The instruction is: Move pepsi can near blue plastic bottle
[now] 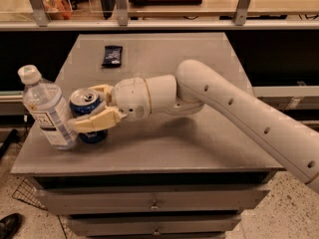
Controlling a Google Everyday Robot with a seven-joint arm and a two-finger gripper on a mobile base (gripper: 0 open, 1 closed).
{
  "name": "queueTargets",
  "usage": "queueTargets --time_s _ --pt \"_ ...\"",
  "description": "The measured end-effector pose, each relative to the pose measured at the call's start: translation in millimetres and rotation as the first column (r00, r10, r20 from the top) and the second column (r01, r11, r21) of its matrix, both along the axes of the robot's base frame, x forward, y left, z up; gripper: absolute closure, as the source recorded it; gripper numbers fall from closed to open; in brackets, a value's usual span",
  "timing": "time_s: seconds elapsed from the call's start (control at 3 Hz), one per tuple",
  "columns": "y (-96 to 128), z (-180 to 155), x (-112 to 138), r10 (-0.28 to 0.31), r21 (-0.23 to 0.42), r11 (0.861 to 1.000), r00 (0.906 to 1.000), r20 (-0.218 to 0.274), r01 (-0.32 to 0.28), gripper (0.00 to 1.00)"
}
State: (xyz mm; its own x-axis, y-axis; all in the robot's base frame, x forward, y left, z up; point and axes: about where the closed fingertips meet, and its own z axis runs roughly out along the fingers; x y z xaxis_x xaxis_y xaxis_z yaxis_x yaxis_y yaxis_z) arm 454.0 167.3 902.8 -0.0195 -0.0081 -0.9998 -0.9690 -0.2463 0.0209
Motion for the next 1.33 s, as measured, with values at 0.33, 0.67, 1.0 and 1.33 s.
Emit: queueTargets --time_s 0.33,0.67,1.0,1.33 --pt "1 -2 1 -0.005 0.001 1.0 1.0 0.009 0.005 0.38" --pt "-3 -2 2 -0.016 -0.006 1.0 0.9997 0.016 0.017 0.15" --pt "-9 0 6 -0.031 -0.017 0.999 0.9991 0.029 0.032 0.0" --pt "-27 5 11 -0.074 -0.031 0.997 0.9962 0.046 0.076 0.0"
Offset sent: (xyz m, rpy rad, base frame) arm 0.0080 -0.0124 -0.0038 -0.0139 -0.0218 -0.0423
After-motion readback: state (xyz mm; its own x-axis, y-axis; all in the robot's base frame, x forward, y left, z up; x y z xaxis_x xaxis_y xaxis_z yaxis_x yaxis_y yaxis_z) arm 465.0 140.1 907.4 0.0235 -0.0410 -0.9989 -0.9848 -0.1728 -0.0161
